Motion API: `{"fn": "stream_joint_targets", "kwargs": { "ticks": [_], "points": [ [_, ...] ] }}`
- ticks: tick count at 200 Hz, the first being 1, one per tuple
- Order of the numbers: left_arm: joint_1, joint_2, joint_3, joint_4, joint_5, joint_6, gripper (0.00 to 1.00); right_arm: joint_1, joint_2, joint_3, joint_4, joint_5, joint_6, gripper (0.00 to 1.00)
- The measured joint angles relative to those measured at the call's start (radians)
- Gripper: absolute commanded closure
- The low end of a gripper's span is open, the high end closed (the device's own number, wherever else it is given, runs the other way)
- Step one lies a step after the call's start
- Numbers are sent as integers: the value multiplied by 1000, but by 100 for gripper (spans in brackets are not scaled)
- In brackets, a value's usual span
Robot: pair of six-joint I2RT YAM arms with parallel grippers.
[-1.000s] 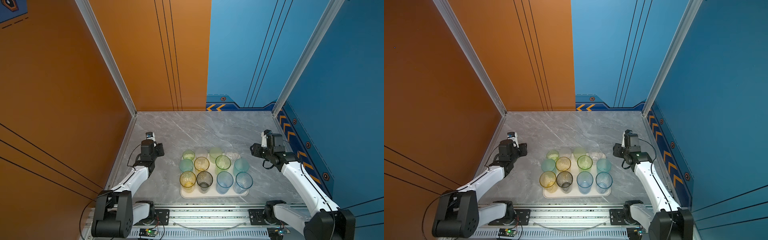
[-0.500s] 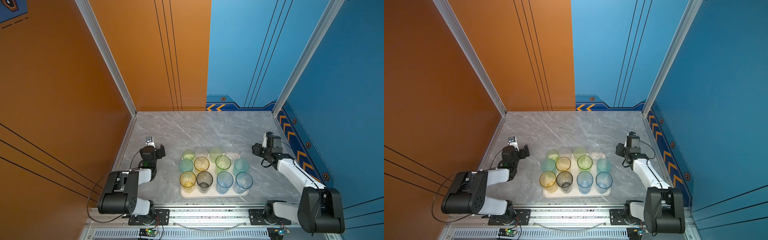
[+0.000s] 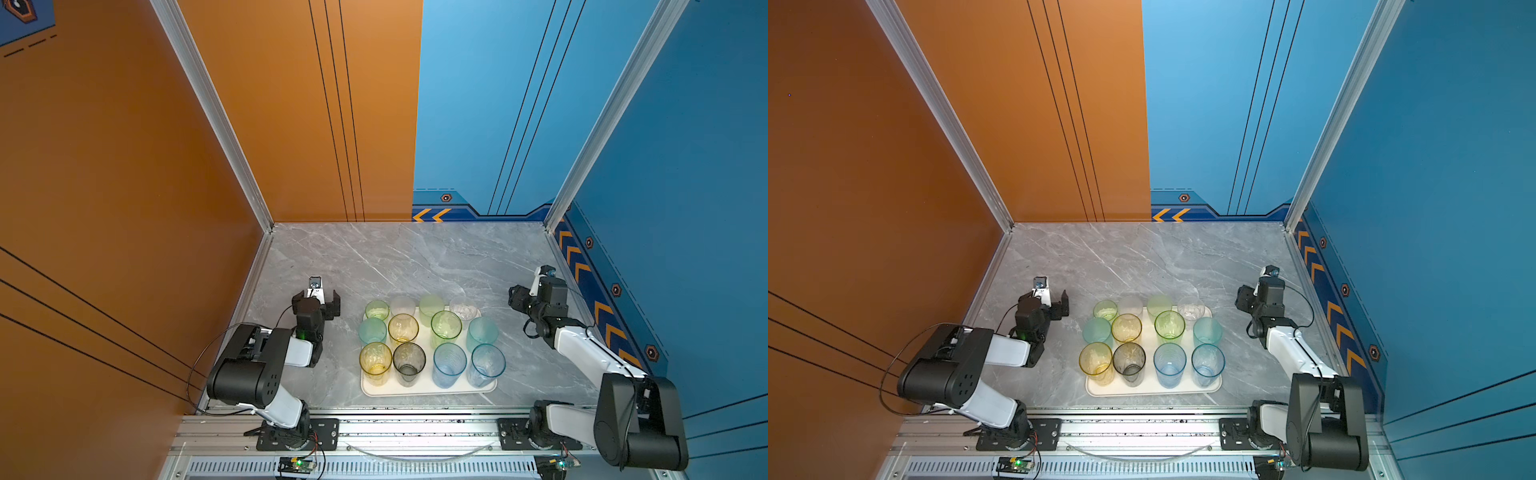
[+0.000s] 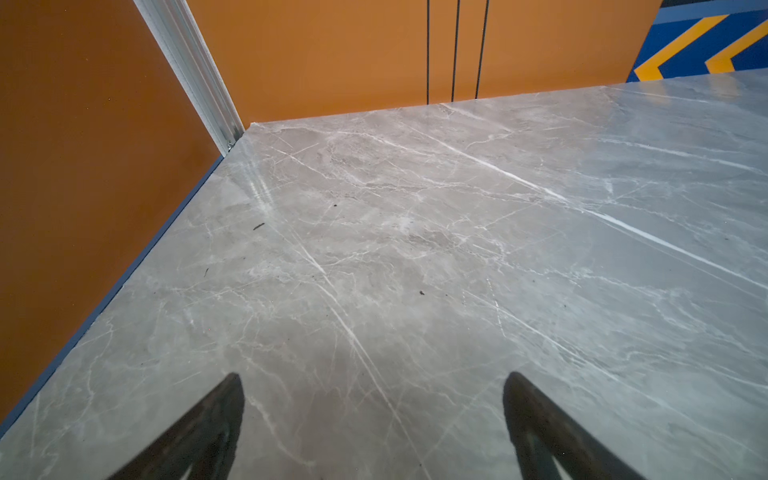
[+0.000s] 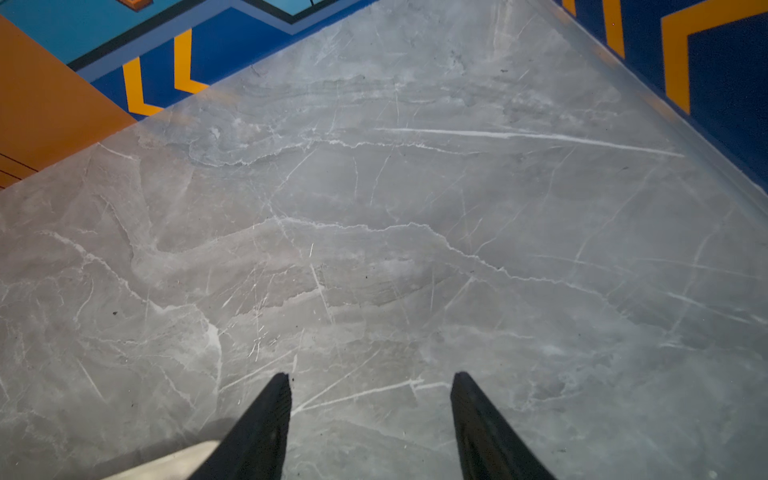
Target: Place the glasses into the tray
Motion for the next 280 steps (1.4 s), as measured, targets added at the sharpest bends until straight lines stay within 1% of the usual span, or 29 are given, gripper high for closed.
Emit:
{"fn": "stream_joint_targets", "kwargs": {
  "ticks": [34, 80, 105, 140, 179, 193, 223, 246, 258, 261, 264, 265, 266, 267, 268, 271, 280],
  "points": [
    [3, 0, 3, 22, 0, 10, 3, 0, -42, -70, 108, 43, -9, 38],
    [10, 0, 16, 14, 0, 10, 2, 0, -42, -214, 378, 126, -46, 38],
    [10, 0, 16, 11, 0, 10, 3, 1, 13, -261, 522, 148, -68, 38],
    [10, 0, 16, 10, 0, 10, 2, 19, 114, -286, 702, 179, -112, 37],
    [10, 0, 16, 7, 0, 10, 3, 41, 279, -287, 887, 181, -154, 38],
    [10, 0, 16, 7, 0, 10, 3, 54, 314, -287, 906, 180, -173, 37],
    [10, 0, 16, 7, 0, 10, 3, 68, 315, -261, 892, 181, -197, 36],
    [10, 0, 16, 7, 0, 10, 2, 80, 315, -210, 851, 185, -213, 33],
    [10, 0, 16, 7, 0, 10, 2, 90, 315, -196, 842, 185, -220, 29],
    [11, 0, 16, 7, 0, 10, 2, 92, 315, -194, 840, 185, -223, 26],
    [11, 0, 16, 6, 0, 10, 2, 94, 315, -193, 840, 185, -222, 20],
    [11, 0, 16, 6, 0, 10, 2, 94, 315, -193, 840, 185, -223, 17],
    [11, 0, 16, 6, 0, 10, 2, 95, 315, -193, 839, 185, -225, 9],
    [11, 0, 16, 6, 0, 10, 3, 95, 315, -193, 839, 185, -227, 4],
    [11, 0, 16, 6, 0, 10, 2, 96, 315, -193, 837, 185, -227, 2],
    [11, 0, 16, 5, 0, 10, 2, 97, 315, -193, 836, 186, -222, 0],
    [12, 0, 19, -1, 0, 10, 2, 98, 315, -193, 829, 186, -230, 0]
  ]
}}
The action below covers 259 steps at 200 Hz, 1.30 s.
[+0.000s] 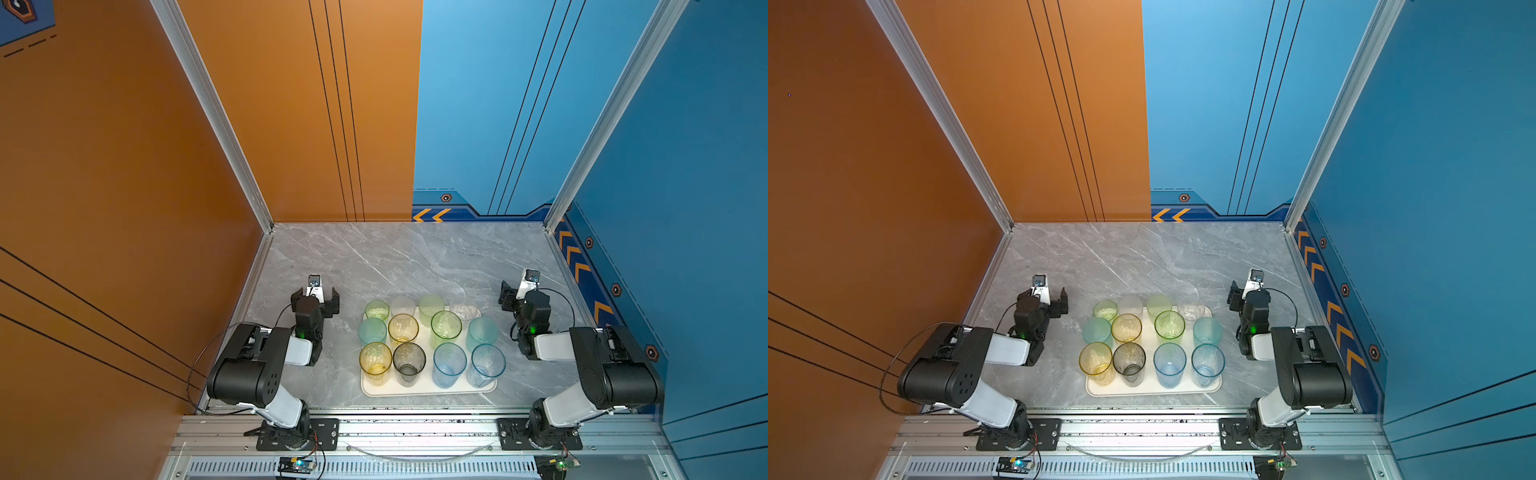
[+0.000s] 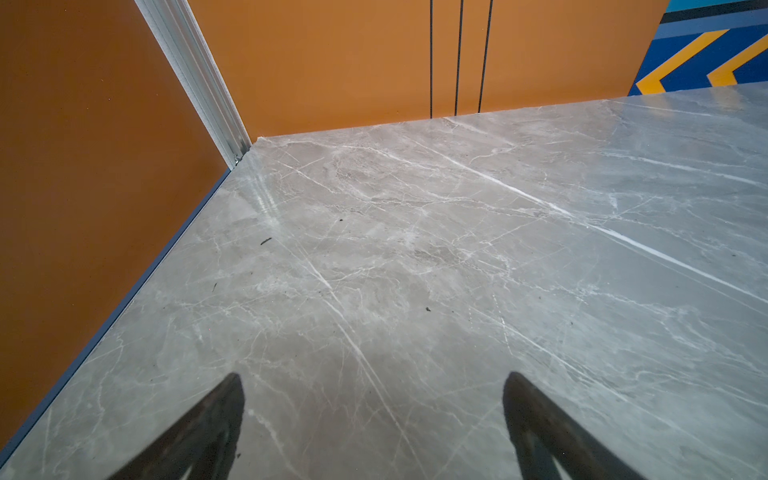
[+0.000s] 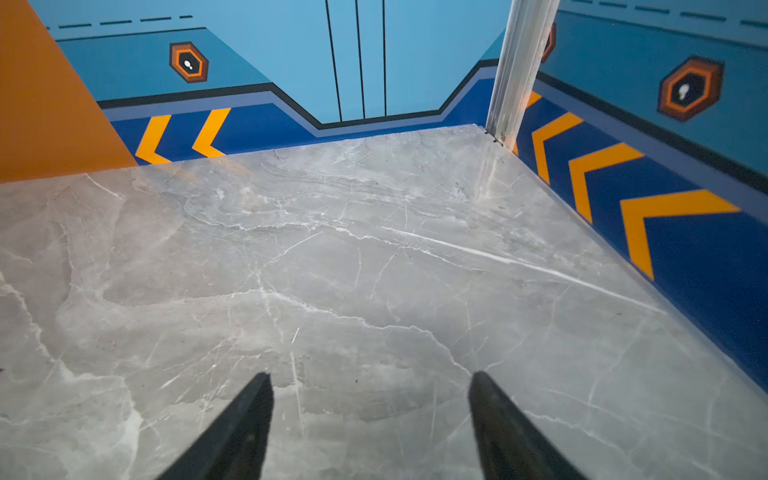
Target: Place the glasses into the tray
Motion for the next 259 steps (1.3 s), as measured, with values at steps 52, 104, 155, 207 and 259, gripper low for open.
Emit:
{"fn": "stream_joint_targets", "kwargs": {
  "ticks": [52, 104, 155, 207, 259],
  "points": [
    [8, 0, 23, -37, -12, -11, 2, 1, 0, 0, -18, 7, -8, 0],
    [10, 0, 24, -45, -19, -19, 2, 1, 0, 0, -18, 14, -9, 0],
    [10, 0, 24, -45, -19, -19, 3, 1, 0, 0, -18, 18, -9, 0],
    [10, 0, 24, -46, -19, -19, 3, 1, 0, 0, -18, 18, -9, 0],
    [10, 0, 24, -45, -19, -19, 2, 1, 0, 0, -18, 18, -9, 0]
  ]
}}
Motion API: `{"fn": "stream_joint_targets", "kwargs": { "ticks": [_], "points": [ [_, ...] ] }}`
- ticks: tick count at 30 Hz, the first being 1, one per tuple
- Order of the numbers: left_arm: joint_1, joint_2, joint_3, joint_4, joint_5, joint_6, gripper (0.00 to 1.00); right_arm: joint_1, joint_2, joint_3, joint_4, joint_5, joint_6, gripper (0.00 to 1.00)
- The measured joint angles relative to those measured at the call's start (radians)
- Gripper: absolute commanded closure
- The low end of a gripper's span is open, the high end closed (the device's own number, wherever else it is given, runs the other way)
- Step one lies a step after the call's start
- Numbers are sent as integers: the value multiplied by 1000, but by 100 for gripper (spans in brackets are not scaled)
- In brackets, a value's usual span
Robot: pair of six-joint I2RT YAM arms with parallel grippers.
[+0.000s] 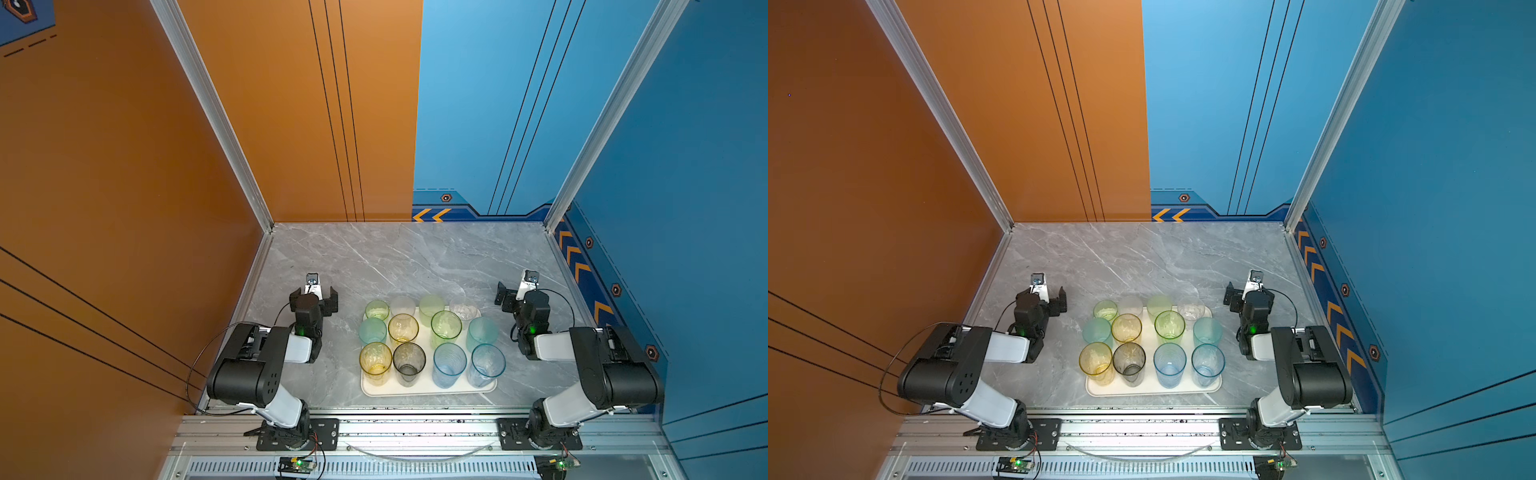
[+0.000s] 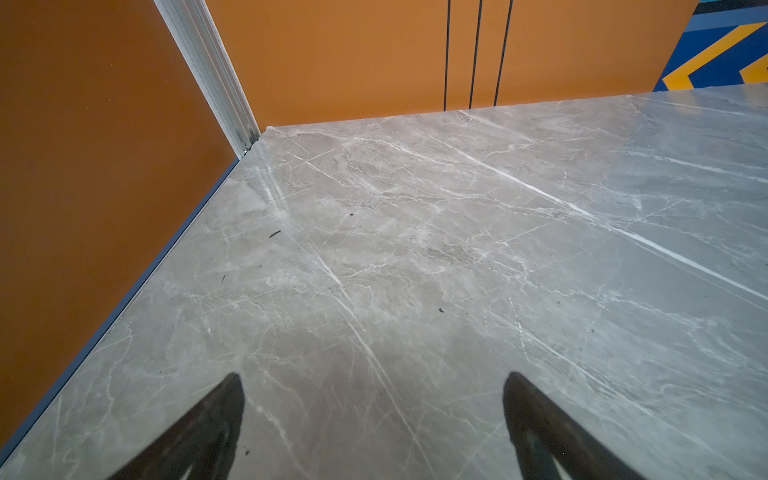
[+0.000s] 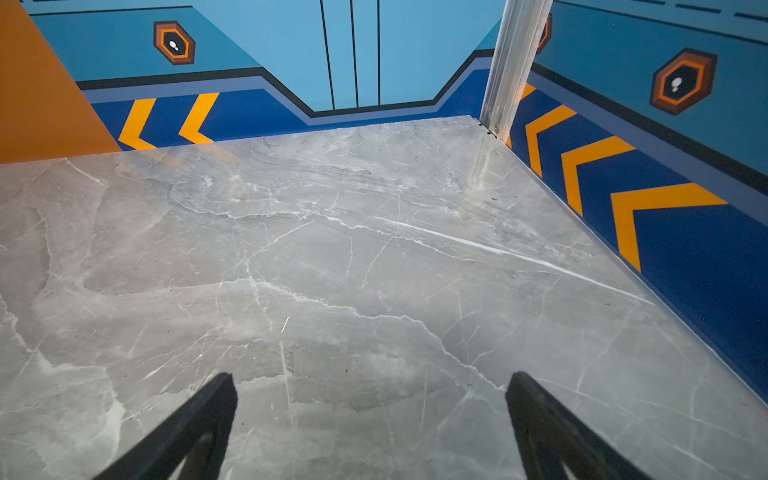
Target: Place the glasses into the tray
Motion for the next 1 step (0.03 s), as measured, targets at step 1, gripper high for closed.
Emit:
{"fn": "stream_joint_targets", "kwargs": {
  "ticks": [1],
  "points": [
    [0, 0, 0, 0, 0, 0, 2, 0, 0, 0, 0, 0, 0, 0]
  ]
}}
